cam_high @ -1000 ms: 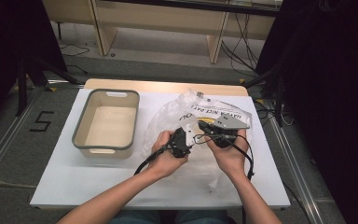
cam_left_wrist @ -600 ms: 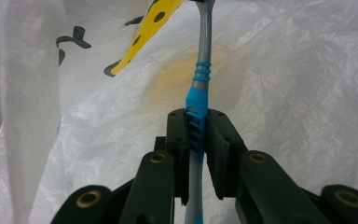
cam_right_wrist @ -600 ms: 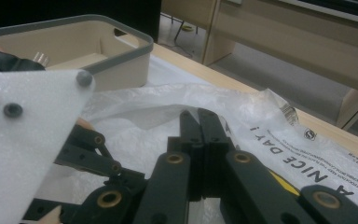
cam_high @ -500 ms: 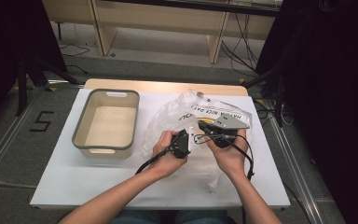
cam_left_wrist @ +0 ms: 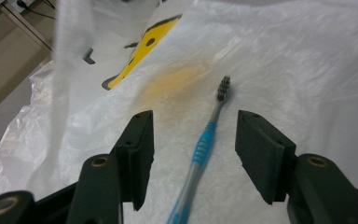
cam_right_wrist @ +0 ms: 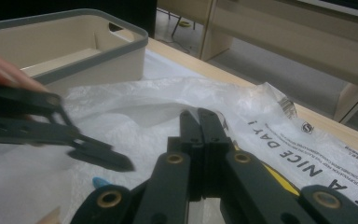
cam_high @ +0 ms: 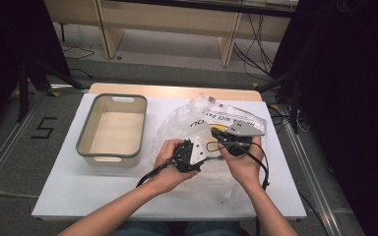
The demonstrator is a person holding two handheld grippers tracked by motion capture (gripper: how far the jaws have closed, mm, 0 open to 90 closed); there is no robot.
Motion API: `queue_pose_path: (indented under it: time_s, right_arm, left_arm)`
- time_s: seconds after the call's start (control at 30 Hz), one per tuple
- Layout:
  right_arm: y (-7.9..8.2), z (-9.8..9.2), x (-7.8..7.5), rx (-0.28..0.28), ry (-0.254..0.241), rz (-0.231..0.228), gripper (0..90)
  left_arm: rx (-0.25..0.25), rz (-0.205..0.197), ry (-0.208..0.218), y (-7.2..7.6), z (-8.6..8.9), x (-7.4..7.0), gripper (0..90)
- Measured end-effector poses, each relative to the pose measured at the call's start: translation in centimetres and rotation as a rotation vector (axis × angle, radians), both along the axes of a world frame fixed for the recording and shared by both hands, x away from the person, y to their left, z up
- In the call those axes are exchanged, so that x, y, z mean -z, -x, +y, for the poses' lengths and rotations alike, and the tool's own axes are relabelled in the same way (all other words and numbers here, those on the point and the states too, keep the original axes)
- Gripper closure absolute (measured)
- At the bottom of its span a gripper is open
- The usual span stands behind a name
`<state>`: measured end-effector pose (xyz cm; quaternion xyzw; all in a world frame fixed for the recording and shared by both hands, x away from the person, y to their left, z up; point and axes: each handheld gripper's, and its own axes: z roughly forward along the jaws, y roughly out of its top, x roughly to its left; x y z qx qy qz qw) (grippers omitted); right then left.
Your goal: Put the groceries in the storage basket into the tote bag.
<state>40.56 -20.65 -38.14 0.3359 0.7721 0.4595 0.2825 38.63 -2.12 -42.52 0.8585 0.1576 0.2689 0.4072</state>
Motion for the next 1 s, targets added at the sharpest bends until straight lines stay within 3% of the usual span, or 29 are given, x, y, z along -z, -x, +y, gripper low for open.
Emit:
queue_pose_path:
  time_s: [0.13,0.37,0.53,0.6,0.7,0.73,0.77,0.83,0.87,0.9,0.97,1.0]
  right_arm:
    - [0.2,-0.2,0.1,-0.01,0.013,0.021,90.0]
    - [0.8,0.1,1.4,-0.074,0.089,0.126,89.2]
    - [1.2,0.3,3.3,-0.142,0.16,0.257,86.3]
    - [1.2,0.2,4.2,-0.178,0.199,0.322,83.8]
    - [1.3,0.0,5.5,-0.208,0.234,0.398,78.6]
    - [1.4,0.0,6.0,-0.229,0.233,0.427,77.0]
    - [1.4,-0.1,6.4,-0.239,0.228,0.442,75.4]
    - [1.4,-0.3,6.7,-0.246,0.206,0.461,70.5]
    - [1.4,-0.3,6.7,-0.246,0.206,0.461,70.5]
    - [1.5,-0.5,6.6,-0.265,0.172,0.463,62.8]
    - [1.7,-0.8,6.1,-0.264,0.117,0.453,57.5]
    - [1.7,-0.8,6.1,-0.264,0.117,0.453,57.5]
  left_arm:
    - [-0.002,0.019,0.085,1.6,2.2,-1.4,46.1]
    - [-0.051,0.06,0.214,3.5,5.7,-2.9,48.4]
    - [-0.11,0.08,0.221,2.9,7.1,-2.5,48.7]
    - [-0.123,0.084,0.213,2.7,7.3,-2.3,49.4]
    - [-0.169,0.124,0.172,1.8,8.0,-1.0,49.7]
    - [-0.169,0.124,0.172,1.8,8.0,-1.0,49.7]
    - [-0.184,0.138,0.146,1.5,8.2,-0.5,49.7]
    - [-0.199,0.159,0.132,1.2,8.5,0.0,49.7]
    - [-0.199,0.159,0.132,1.2,8.5,0.0,49.5]
    - [-0.208,0.175,0.12,1.0,8.8,0.5,49.4]
    - [-0.217,0.185,0.11,1.0,9.0,0.9,49.4]
    - [-0.217,0.185,0.11,1.0,9.0,0.9,49.4]
